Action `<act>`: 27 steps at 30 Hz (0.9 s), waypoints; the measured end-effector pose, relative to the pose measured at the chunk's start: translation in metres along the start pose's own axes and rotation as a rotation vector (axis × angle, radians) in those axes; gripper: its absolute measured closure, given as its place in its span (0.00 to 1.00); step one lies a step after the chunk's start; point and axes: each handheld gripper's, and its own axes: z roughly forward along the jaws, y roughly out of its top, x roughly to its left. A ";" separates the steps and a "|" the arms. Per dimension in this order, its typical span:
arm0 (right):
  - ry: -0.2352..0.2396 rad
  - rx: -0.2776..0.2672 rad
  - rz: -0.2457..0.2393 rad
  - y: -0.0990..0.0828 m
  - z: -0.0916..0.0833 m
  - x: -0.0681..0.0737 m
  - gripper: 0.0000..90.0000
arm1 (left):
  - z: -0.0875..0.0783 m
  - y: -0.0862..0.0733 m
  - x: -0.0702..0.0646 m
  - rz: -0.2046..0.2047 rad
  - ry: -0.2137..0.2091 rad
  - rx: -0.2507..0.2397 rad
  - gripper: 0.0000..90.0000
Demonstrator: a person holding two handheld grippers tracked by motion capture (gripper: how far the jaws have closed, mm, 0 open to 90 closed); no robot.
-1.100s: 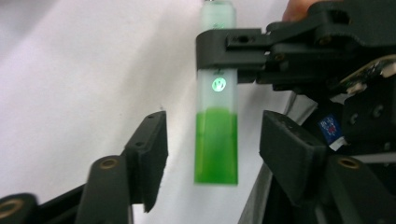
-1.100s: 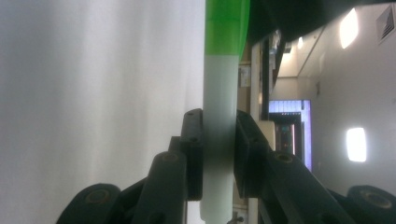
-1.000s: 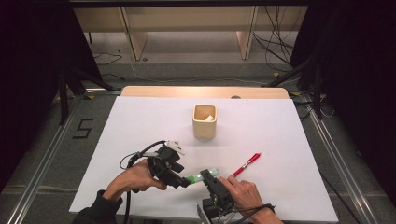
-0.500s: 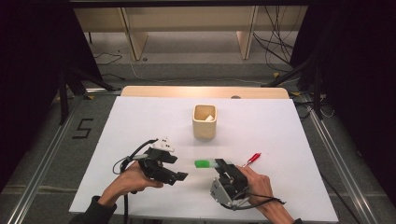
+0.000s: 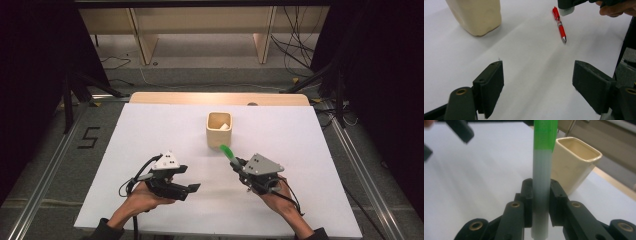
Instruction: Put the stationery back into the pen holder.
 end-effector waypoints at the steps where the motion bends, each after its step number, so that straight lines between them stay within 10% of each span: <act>1: 0.012 -0.007 0.035 0.001 0.000 -0.003 0.85 | -0.001 -0.002 0.000 -0.004 0.014 -0.018 0.27; 8: 0.069 -0.058 0.264 0.011 0.005 -0.027 0.85 | -0.006 -0.014 0.006 -0.052 0.039 -0.075 0.27; 14: 0.078 -0.085 0.369 0.021 0.013 -0.044 0.85 | -0.011 -0.026 0.010 -0.083 0.062 -0.100 0.27; 27: 0.070 -0.105 0.476 0.042 0.043 -0.069 0.85 | -0.021 -0.039 0.018 -0.094 0.110 -0.147 0.26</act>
